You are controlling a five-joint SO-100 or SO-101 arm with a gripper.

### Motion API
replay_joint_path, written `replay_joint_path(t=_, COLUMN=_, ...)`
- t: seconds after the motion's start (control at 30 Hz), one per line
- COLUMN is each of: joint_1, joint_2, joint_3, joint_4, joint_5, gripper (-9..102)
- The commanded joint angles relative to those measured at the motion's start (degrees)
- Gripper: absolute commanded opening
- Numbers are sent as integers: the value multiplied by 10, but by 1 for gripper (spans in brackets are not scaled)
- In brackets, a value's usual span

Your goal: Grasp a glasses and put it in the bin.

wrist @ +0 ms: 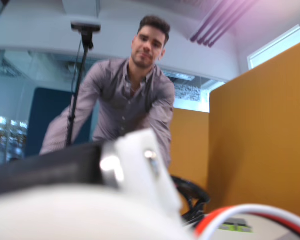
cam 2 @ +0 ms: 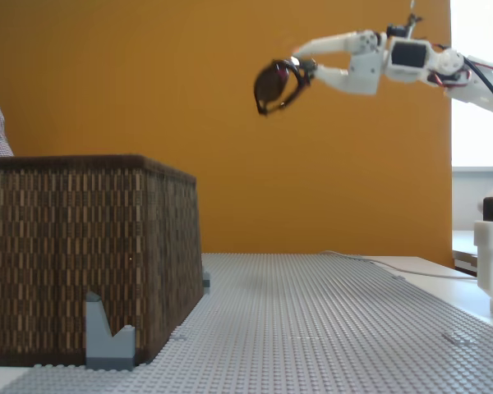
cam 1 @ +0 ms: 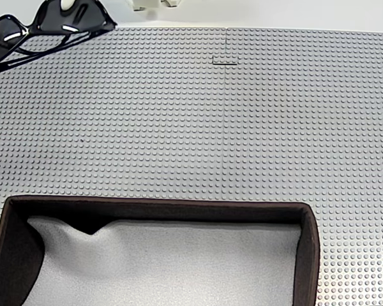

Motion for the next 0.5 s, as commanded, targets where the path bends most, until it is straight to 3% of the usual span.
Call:
replay_joint_path(t=0.0, joint_1=-27, joint_2=-54, joint_3=-72, joint_4=-16, joint_5=-18, gripper=-1)
replay_joint_path(t=0.47, joint_1=-34, joint_2=-260, joint_3=-269, joint_4=60, joint_5=-4, gripper=-1)
